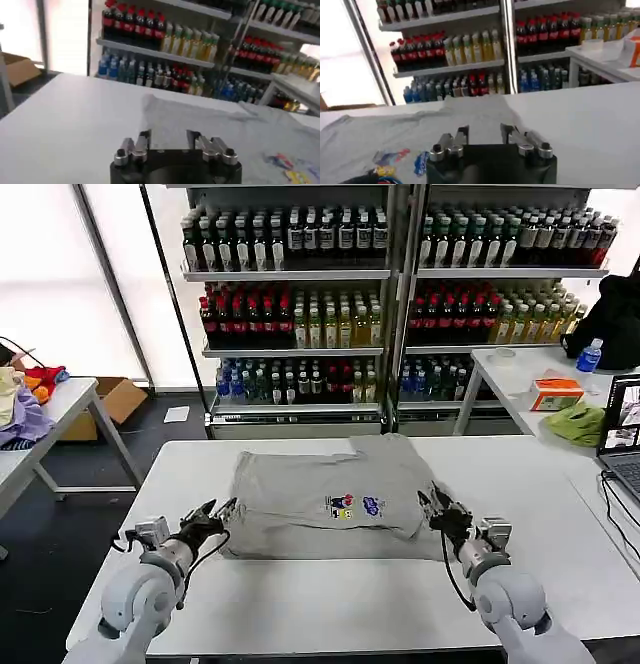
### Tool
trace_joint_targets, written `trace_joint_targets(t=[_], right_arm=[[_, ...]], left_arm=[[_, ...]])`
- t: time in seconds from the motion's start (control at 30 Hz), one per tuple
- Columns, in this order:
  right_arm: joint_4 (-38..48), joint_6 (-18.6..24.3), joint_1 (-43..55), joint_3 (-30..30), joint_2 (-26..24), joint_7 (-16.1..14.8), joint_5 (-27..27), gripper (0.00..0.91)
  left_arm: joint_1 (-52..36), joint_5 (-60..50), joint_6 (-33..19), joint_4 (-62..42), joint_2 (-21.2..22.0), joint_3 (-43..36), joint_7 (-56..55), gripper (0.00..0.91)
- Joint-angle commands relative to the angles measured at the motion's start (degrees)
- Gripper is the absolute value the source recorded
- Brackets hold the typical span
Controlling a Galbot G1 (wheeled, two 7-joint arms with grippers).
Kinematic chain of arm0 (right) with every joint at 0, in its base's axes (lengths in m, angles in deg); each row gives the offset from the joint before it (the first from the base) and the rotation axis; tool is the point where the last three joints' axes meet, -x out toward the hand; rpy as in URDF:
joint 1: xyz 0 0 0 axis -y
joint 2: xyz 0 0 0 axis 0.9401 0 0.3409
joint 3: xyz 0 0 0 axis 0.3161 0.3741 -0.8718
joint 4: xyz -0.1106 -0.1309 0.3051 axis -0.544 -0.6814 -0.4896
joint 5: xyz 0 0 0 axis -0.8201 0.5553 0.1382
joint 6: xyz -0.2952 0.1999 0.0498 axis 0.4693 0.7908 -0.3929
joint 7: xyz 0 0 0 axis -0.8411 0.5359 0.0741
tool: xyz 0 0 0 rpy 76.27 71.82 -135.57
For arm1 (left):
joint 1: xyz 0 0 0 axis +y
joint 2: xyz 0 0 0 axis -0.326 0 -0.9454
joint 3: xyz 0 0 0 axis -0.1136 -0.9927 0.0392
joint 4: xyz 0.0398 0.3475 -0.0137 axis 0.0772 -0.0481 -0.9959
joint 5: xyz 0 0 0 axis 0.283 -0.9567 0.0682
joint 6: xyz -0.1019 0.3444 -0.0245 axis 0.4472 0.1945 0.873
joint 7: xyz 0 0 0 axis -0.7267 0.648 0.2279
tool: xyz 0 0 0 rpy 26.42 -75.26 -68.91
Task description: Fold and organize the clothes.
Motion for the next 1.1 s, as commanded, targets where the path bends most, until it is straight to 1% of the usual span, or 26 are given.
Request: trace_joint_targets(t=[0.03, 0.13, 0.17, 0.2, 0.23, 0.27, 0.3, 0.33, 0.4, 0.43, 0.53, 0.67, 0.8, 0.83, 0.87, 0.93, 1.1], right_arm=[[-3.1, -3.7, -8.5, -1.2, 3.1, 7.9, -5.1, 0.907], [-3.2, -3.8, -8.6, -1.1, 3.5, 8.9, -5.2, 0.907], [-3.2, -4.0, -8.7, -0.9, 3.5, 9.7, -5.0, 0.887], [-3.3, -4.1, -8.9, -0.9, 3.5, 10.3, -4.4, 0.826], [-3.4, -4.2, -9.1, -0.9, 3.5, 10.6, -4.2, 0.665], [-3.5, -4.2, -9.3, -1.0, 3.6, 10.7, -4.1, 0.494], [-3.5, -3.8, -9.6, -1.0, 3.8, 10.9, -3.2, 0.04], [-3.4, -3.6, -9.6, -1.0, 3.9, 10.8, -2.7, 0.0], [-2.9, -2.4, -9.8, -0.9, 4.1, 9.2, -1.7, 0.0], [-2.6, -1.6, -9.8, -0.7, 4.3, 8.7, -2.0, 0.0], [-2.7, -0.4, -9.6, -0.7, 4.6, 8.4, -2.3, 0.0], [-2.7, 0.6, -9.4, -1.1, 3.9, 7.2, -2.4, 0.0], [-2.4, 1.9, -9.4, -1.4, 2.7, 5.2, -2.3, 0.0], [-2.4, 1.9, -9.4, -1.4, 2.7, 5.1, -2.3, 0.0], [-2.8, 2.3, -9.6, -1.4, 2.3, 4.3, -2.2, 0.0], [-3.8, 3.4, -10.5, -1.4, 1.4, 2.4, -2.2, 0.0], [-6.3, 4.2, -13.5, -2.1, 0.4, 0.8, -2.0, 0.0]], left_arm=[[10.6, -5.2, 0.0, 5.1, 1.1, -0.3, 0.3, 0.907], [10.5, -6.4, 0.0, 2.8, 3.0, -1.2, 0.4, 0.907], [10.3, -6.4, 0.0, 1.5, 3.5, -1.3, 0.7, 0.907], [9.9, -6.5, 0.0, 0.8, 3.8, -1.4, 0.7, 0.907], [9.4, -7.5, 0.0, 0.0, 4.2, -1.5, 0.6, 0.846], [9.1, -8.0, 0.0, -0.2, 4.4, -1.5, 0.6, 0.655], [9.1, -8.1, 0.0, -0.4, 4.5, -1.5, 0.5, 0.242], [9.1, -8.1, 0.0, -0.3, 4.4, -1.6, 0.6, 0.01], [9.3, -8.2, 0.0, -0.1, 4.4, -1.7, 0.8, 0.01], [9.5, -8.1, 0.0, 0.0, 4.4, -1.7, 0.8, 0.01], [9.4, -8.2, 0.0, -0.2, 4.4, -1.8, 1.1, 0.01], [9.3, -8.2, 0.0, -0.1, 4.8, -2.0, 1.3, 0.01], [9.2, -8.1, -0.1, -0.1, 5.3, -2.0, 1.7, 0.01], [9.2, -8.1, -0.2, -0.4, 5.5, -1.9, 1.7, 0.01], [9.1, -8.1, -0.3, -0.6, 5.7, -1.9, 1.8, 0.01], [9.2, -8.1, -0.6, -0.9, 6.3, -1.6, 1.8, 0.01], [10.6, -8.2, -2.9, -0.3, 7.1, -0.8, 1.3, 0.01]])
